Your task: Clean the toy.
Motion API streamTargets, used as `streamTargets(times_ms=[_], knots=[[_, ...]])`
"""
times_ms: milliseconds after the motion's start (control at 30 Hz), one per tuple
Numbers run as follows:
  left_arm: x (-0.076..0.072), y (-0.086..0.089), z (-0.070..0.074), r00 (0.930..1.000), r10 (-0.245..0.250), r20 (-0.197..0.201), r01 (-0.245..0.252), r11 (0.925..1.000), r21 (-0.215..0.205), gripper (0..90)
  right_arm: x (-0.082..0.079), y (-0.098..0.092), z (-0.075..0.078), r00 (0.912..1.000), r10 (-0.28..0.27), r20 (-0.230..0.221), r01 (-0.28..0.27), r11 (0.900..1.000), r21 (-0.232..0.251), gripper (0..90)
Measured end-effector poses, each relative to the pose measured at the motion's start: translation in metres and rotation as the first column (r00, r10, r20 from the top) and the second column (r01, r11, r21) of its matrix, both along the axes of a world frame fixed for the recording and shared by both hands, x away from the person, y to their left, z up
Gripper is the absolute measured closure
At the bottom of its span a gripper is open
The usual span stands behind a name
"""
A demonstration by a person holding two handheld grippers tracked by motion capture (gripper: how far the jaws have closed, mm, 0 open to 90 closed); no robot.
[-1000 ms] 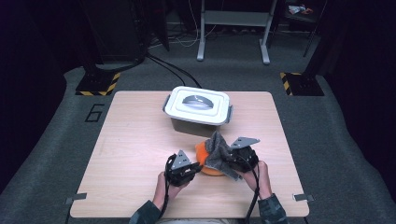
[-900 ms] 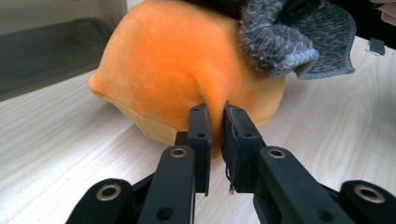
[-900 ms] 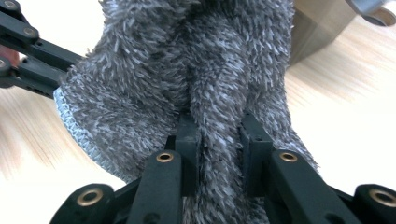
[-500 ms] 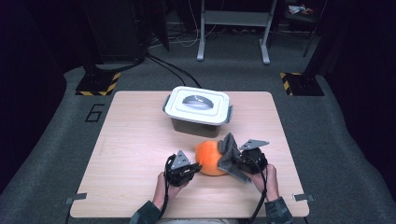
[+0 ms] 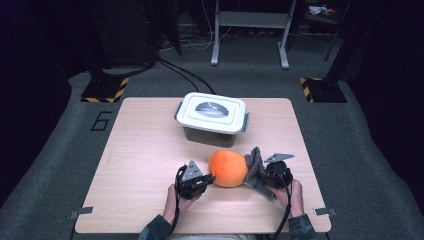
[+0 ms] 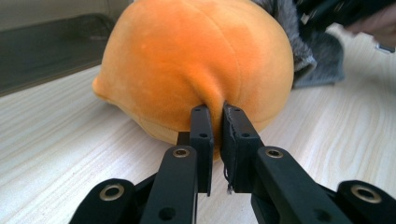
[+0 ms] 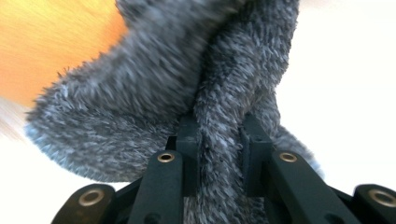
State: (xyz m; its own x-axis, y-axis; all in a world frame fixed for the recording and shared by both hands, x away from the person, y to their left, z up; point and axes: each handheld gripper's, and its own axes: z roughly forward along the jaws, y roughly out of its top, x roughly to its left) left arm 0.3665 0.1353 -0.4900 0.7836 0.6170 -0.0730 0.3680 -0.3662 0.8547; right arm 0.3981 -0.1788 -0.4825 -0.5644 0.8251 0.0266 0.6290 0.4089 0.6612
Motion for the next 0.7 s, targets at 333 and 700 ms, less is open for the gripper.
streamTargets(times_ms=[333,700], knots=[[0.000,0.001,0.001,0.9998,-0.017,0.006,0.017,0.9998,-0.012,79.0,-0.011,0.027,0.033,0.9918,0.089,0.091,-0.093,0.995,0.042,73.8],[-0.001,-0.009,-0.009,0.9987,0.033,0.039,-0.035,0.9979,0.055,43.9,-0.005,0.030,0.023,0.9935,0.091,0.068,-0.094,0.995,0.044,73.8]])
